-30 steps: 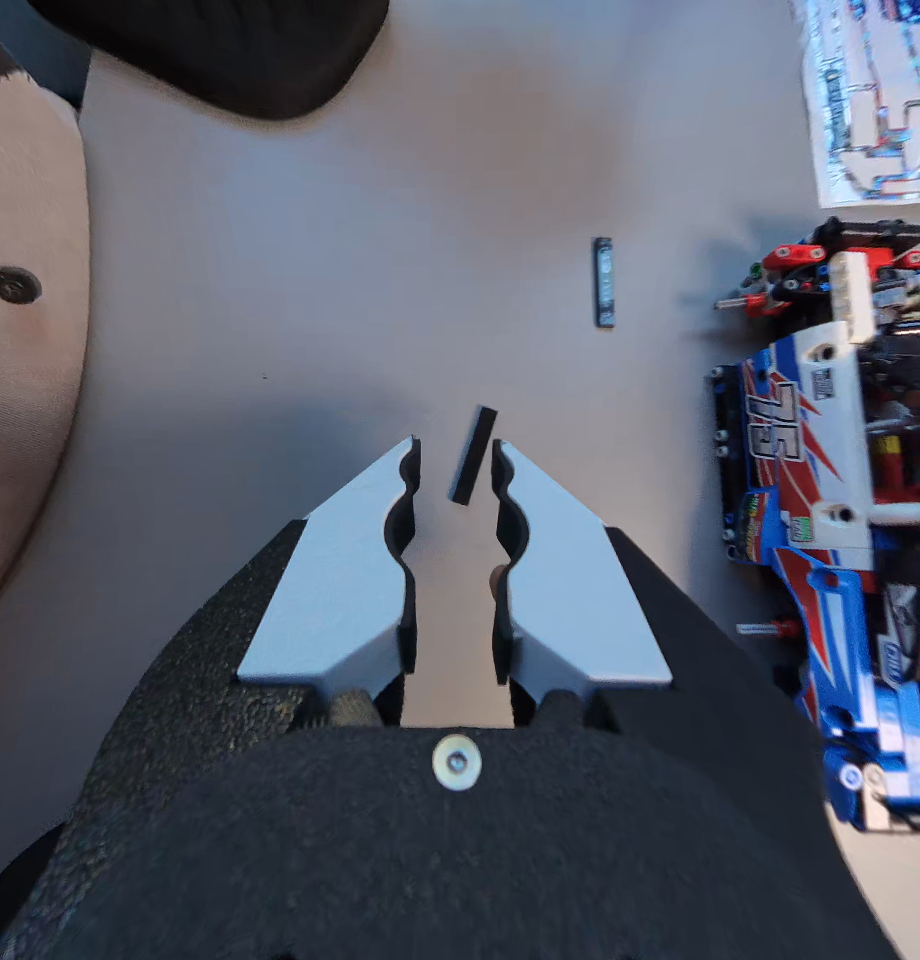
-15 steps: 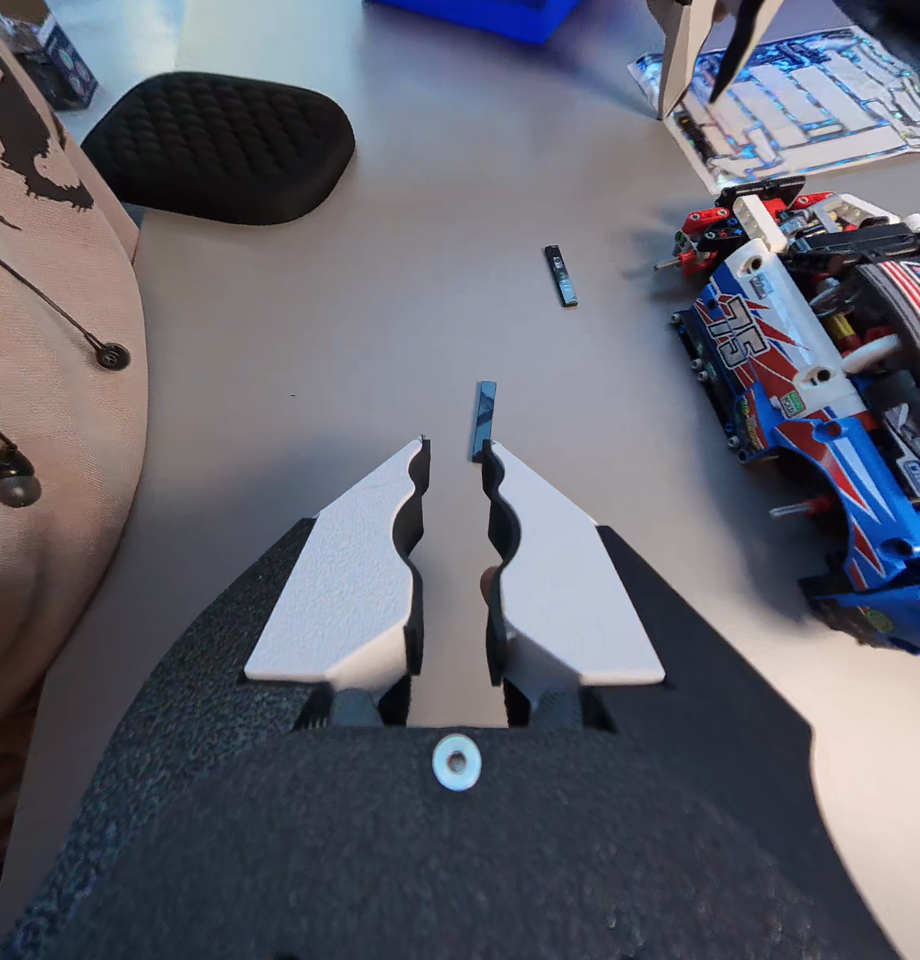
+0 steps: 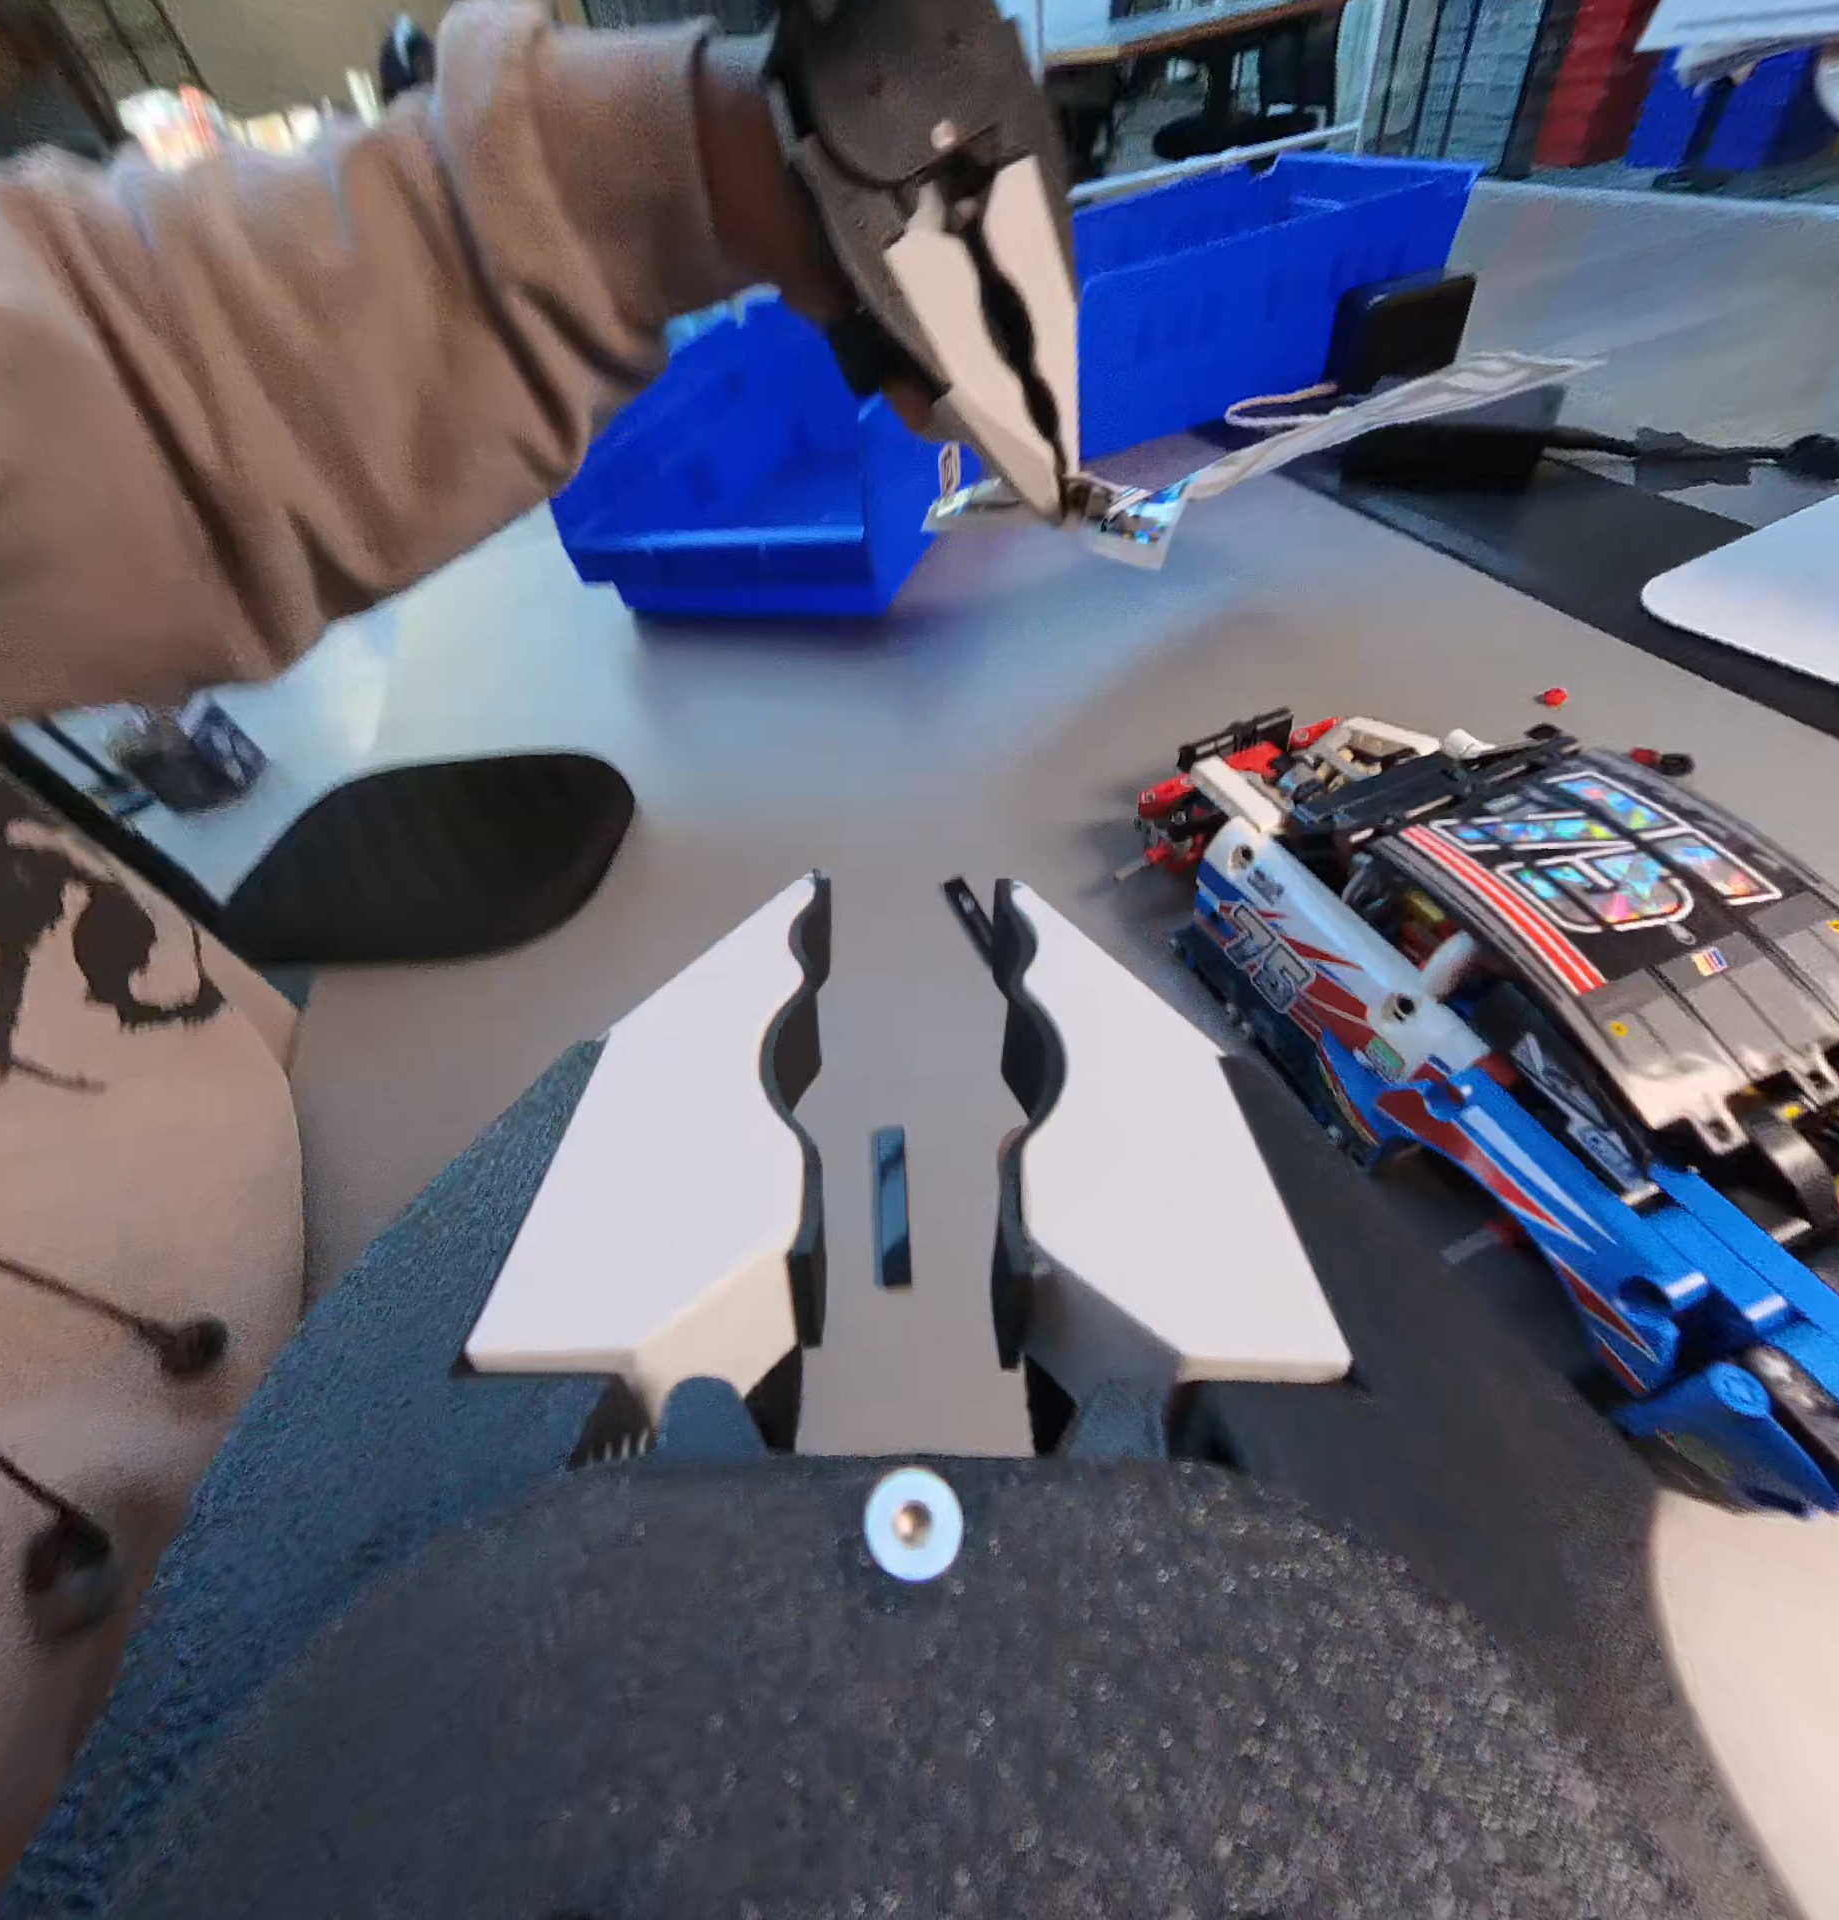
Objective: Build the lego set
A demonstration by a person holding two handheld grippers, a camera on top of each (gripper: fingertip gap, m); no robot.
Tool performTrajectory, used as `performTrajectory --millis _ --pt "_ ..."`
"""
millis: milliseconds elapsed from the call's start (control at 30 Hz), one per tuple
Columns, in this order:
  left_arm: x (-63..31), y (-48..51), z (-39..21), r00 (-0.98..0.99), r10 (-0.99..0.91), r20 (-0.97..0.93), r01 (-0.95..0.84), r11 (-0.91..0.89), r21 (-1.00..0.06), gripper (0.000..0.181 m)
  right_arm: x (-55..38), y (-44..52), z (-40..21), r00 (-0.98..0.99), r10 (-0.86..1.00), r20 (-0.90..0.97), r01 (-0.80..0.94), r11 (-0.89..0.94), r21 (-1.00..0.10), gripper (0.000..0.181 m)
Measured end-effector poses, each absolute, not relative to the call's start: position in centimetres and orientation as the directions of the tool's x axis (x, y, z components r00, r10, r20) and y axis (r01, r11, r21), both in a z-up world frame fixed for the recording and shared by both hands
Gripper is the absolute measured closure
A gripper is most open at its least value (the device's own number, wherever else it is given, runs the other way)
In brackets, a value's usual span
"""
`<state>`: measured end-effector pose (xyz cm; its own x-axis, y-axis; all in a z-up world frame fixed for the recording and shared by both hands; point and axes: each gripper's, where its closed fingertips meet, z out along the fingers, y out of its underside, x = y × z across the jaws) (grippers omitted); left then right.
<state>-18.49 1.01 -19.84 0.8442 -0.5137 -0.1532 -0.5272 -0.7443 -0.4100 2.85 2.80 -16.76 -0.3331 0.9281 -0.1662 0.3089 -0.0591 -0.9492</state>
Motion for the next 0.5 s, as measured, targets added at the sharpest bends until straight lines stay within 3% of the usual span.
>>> performTrajectory --millis 133,233,267,333,400,500 --pt "-12.7 0.7 -15.9 0.821 -0.505 -0.267 -0.565 -0.653 -0.505 0.181 -0.9 2.9 -12.7 -0.297 0.875 -0.381 0.203 -0.332 -0.921 0.132" --pt "-8.1 0.4 -14.5 0.806 -0.515 -0.294 -0.578 -0.575 -0.578 0.181 -3.0 2.3 -11.5 -0.255 0.893 -0.371 0.167 -0.337 -0.927 0.124" --pt "-6.9 0.3 -14.2 0.801 -0.518 -0.3 -0.581 -0.554 -0.596 0.181 -3.4 2.0 -11.4 -0.252 0.895 -0.369 0.164 -0.336 -0.927 0.133" --pt "-5.1 0.0 -13.7 0.801 -0.521 -0.295 -0.572 -0.518 -0.636 0.181 -3.3 0.9 -10.9 -0.307 0.864 -0.399 0.161 -0.366 -0.917 0.169" --pt "-4.2 -0.6 -13.3 0.807 -0.532 -0.256 -0.539 -0.489 -0.685 0.18 -2.5 0.3 -10.5 -0.375 0.813 -0.446 0.187 -0.405 -0.895 0.174" --pt "-2.1 -1.6 -11.2 0.805 -0.59 -0.071 -0.358 -0.385 -0.851 0.167 -0.1 0.0 -8.0 -0.544 0.6 -0.587 0.202 -0.585 -0.786 0.178"
